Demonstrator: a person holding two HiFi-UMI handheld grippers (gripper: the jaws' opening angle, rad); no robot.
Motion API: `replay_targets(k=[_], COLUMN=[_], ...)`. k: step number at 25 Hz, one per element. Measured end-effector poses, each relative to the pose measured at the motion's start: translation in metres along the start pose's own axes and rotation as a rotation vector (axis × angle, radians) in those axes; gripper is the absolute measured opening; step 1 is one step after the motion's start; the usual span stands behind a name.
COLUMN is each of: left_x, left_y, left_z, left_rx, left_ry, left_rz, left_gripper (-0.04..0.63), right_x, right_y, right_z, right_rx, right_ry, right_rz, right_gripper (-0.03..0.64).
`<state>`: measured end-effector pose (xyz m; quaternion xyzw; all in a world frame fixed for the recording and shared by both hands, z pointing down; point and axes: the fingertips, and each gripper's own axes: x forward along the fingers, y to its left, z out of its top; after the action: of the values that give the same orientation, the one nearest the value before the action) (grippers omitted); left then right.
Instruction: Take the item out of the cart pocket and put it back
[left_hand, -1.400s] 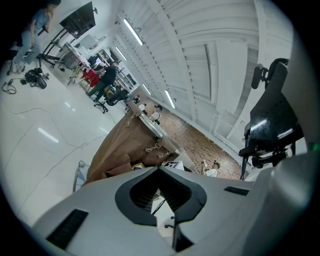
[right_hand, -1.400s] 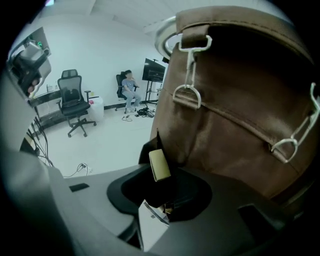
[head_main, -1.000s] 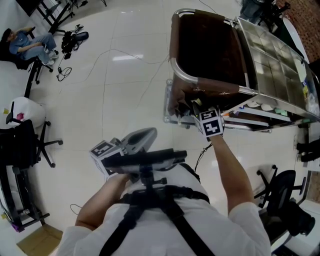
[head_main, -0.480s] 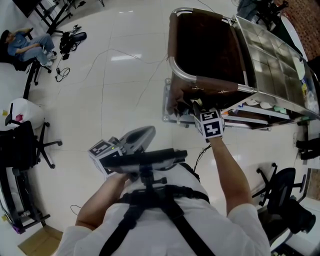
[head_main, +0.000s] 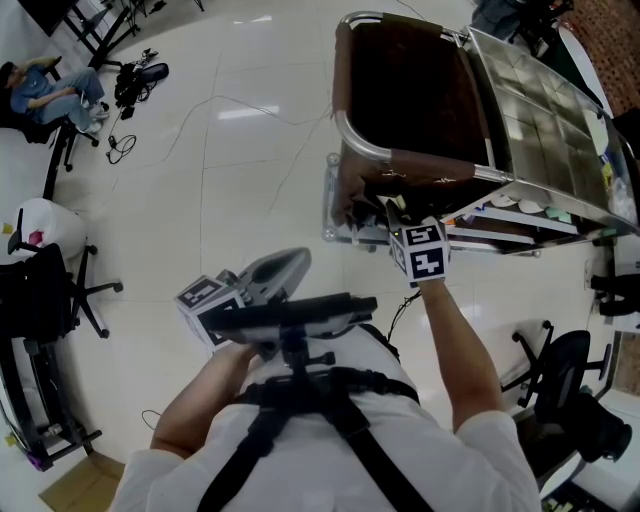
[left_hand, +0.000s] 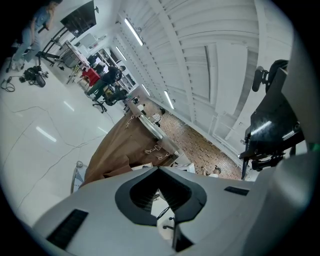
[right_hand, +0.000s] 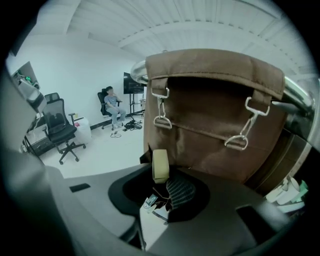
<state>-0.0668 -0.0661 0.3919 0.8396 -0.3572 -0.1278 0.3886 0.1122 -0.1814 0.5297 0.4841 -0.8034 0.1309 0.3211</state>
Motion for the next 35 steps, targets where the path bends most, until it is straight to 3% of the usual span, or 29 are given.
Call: replay_targets(k=[35], left_x=[0.011], left_y=[0.007], left_z=[0.009], left_rx=[-0.006], left_ry=[-0.012], left_rz=[-0.012], left_gripper=[-0.006], right_x=[-0.042], right_y=[0.006], right_z=[0.031], right_rx=[0.049], right_ry=[-0.086], right_rz=[-0.003], right_gripper=[0.077])
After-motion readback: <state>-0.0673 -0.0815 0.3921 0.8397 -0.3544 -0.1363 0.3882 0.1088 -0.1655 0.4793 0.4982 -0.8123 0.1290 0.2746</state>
